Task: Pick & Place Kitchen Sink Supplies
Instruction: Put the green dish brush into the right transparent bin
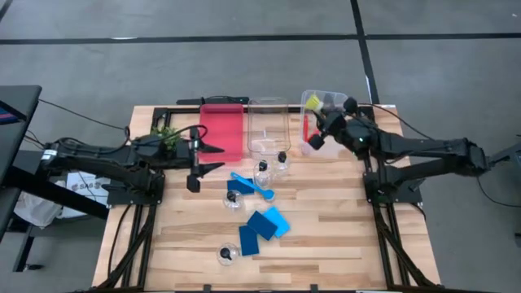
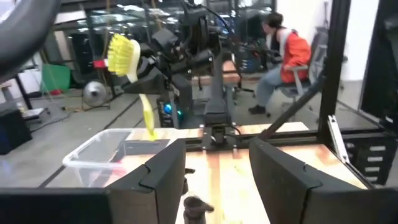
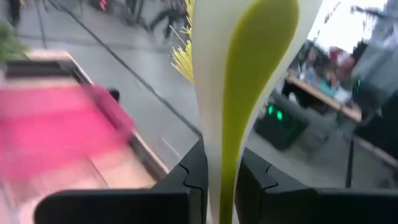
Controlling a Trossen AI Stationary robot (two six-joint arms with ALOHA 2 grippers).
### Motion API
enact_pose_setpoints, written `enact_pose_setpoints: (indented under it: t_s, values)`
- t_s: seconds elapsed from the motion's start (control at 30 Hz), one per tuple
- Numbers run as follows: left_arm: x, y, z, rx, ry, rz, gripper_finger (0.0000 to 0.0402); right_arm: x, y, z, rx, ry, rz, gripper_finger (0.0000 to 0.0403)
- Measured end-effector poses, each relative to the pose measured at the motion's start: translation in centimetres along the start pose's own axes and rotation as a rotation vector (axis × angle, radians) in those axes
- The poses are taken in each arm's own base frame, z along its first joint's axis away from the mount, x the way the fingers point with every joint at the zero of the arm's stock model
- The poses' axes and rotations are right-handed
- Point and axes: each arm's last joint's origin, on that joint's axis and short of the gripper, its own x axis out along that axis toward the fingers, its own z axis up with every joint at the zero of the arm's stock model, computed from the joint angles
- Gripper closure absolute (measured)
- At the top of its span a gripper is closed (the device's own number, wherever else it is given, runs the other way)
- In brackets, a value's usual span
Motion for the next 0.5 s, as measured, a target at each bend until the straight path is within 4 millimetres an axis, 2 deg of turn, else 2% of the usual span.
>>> enact_pose_setpoints:
  t_s: [0.3, 0.5]
  values:
    - [-2.0, 0.1, -4.3, -0.038, 0.003, 0.123, 0.0236, 4.1, -1.9, -2.4, 0.067, 0.139, 0.005, 0.0365]
    - [-2.1, 0.3, -4.6, -0.042, -0.004, 0.208, 0.0241, 6.4, -2.3, -4.5, 0.114, 0.265, 0.015, 0.036]
